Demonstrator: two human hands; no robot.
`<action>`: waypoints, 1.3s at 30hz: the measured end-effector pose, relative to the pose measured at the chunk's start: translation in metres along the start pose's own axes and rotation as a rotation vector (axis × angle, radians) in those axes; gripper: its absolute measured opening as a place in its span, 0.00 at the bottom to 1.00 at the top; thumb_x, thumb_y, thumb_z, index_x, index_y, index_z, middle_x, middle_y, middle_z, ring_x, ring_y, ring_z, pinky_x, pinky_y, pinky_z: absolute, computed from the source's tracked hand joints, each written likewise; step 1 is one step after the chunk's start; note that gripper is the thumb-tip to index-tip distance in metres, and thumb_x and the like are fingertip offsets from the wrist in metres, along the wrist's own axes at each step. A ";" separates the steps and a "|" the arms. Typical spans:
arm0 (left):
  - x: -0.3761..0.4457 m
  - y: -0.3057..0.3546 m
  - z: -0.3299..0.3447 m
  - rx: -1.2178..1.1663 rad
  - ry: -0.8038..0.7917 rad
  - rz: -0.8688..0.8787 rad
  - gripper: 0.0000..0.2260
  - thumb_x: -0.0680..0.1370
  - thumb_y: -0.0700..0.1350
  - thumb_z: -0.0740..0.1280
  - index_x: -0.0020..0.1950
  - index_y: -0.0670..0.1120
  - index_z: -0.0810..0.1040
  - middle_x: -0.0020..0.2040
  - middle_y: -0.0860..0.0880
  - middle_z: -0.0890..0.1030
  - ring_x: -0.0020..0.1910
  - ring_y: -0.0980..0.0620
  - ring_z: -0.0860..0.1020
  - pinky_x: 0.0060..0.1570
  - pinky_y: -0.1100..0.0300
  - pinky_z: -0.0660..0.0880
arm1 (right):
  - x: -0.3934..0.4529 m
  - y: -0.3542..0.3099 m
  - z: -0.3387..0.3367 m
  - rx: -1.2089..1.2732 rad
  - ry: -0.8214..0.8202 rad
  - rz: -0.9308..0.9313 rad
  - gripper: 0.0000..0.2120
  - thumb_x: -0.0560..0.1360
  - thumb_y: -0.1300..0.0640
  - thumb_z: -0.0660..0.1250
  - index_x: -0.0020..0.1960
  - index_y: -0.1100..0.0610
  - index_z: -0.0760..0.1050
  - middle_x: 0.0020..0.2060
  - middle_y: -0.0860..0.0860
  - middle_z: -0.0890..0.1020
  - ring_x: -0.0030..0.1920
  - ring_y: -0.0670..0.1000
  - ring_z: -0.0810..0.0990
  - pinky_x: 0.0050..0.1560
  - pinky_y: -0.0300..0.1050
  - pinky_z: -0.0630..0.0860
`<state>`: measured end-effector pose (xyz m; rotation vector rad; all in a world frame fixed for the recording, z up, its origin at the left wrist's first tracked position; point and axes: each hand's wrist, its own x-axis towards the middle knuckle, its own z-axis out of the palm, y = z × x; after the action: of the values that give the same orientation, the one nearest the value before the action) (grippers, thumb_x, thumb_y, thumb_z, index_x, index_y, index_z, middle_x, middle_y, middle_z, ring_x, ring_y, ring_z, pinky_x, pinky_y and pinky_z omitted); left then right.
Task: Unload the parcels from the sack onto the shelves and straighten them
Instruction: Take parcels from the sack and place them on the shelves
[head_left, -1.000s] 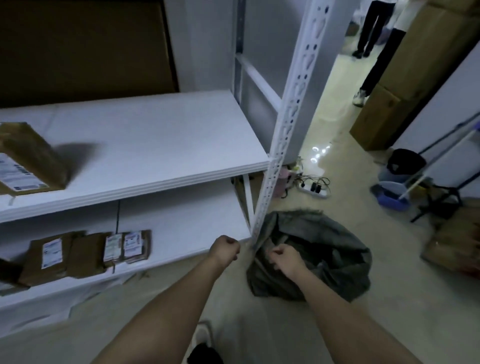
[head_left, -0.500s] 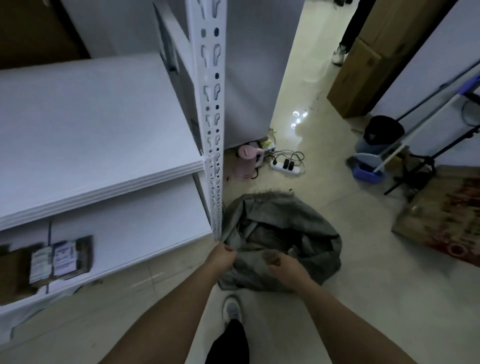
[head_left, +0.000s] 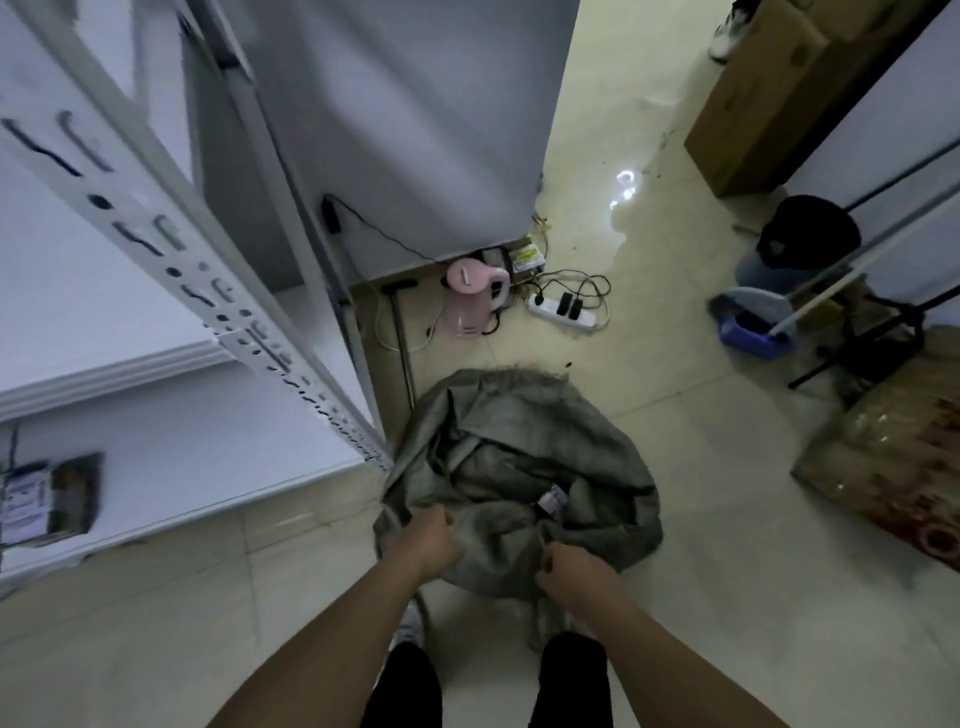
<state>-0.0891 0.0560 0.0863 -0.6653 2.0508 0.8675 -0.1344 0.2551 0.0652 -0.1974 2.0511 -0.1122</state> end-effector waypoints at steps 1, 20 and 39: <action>0.011 0.006 0.009 0.035 0.014 0.009 0.21 0.76 0.50 0.65 0.66 0.43 0.69 0.66 0.43 0.72 0.63 0.43 0.73 0.59 0.56 0.70 | 0.015 0.010 -0.003 -0.036 -0.008 -0.019 0.16 0.81 0.50 0.57 0.64 0.55 0.71 0.60 0.55 0.77 0.55 0.55 0.76 0.51 0.44 0.69; 0.416 -0.006 0.261 0.635 0.109 0.271 0.27 0.80 0.59 0.52 0.78 0.51 0.55 0.78 0.47 0.54 0.77 0.47 0.49 0.73 0.44 0.43 | 0.453 0.129 0.088 -0.817 0.321 -0.184 0.23 0.81 0.45 0.55 0.69 0.58 0.65 0.66 0.59 0.70 0.66 0.59 0.68 0.66 0.53 0.61; 0.461 -0.043 0.267 0.183 -0.259 0.111 0.20 0.80 0.52 0.60 0.68 0.43 0.73 0.67 0.44 0.74 0.57 0.49 0.74 0.60 0.59 0.69 | 0.489 0.122 0.097 -0.230 0.455 -0.310 0.45 0.67 0.39 0.71 0.75 0.53 0.54 0.65 0.57 0.65 0.63 0.61 0.70 0.61 0.52 0.70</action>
<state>-0.1870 0.1624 -0.4285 -0.3232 1.9161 0.7726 -0.2844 0.2838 -0.4248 -0.6864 2.4717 -0.1195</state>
